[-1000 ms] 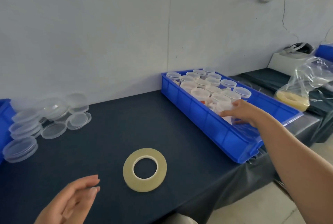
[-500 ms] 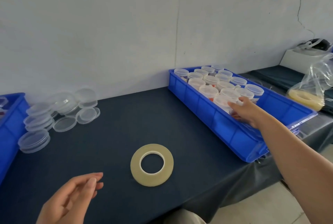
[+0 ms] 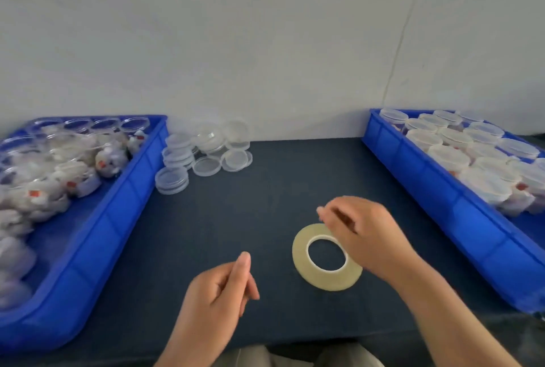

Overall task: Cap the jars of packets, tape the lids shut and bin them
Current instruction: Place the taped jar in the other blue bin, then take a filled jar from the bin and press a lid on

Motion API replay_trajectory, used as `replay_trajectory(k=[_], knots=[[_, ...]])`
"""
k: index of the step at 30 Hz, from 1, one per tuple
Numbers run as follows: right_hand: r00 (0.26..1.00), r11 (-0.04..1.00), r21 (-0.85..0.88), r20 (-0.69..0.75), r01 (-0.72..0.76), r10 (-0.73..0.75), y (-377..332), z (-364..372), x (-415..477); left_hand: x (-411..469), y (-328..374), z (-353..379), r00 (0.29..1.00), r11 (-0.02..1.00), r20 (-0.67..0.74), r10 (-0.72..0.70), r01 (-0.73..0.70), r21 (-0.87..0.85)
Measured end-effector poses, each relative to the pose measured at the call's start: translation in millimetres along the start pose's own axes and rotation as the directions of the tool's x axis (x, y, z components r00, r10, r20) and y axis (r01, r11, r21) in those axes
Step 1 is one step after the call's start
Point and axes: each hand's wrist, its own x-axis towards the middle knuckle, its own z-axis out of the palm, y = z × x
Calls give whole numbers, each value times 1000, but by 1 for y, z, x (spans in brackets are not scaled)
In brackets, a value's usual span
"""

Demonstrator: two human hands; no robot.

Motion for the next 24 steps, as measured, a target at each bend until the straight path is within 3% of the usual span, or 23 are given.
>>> replay_trajectory(k=[2,6,8,12,17,19,22,24], knots=[[994,997,-24,79,79,-77,-20,52,-11,-4,0,-3,999,999,24,22,-23,41],[986,986,127,109,113,-127,-45,134,-32,-7,0,-21,995,977,38,95,-101,189],[983,984,110,109,137,-149,-47,157,-37,-6,1,-37,992,952,15,128,-127,278],[962,965,5,74,264,-263,-42,173,-42,0,2,-89,974,914,-125,187,-126,385],[931,931,-31,44,364,-363,-41,177,-39,47,-3,-180,922,865,-365,133,72,496],[932,932,-35,43,361,-360,-42,178,-38,78,-15,-229,918,773,-395,29,230,591],[933,933,-24,52,358,-356,-41,179,-36,124,-35,-292,888,452,-446,-110,445,773],[937,938,-13,55,347,-346,-40,180,-36,145,-48,-313,849,330,-500,-167,527,783]])
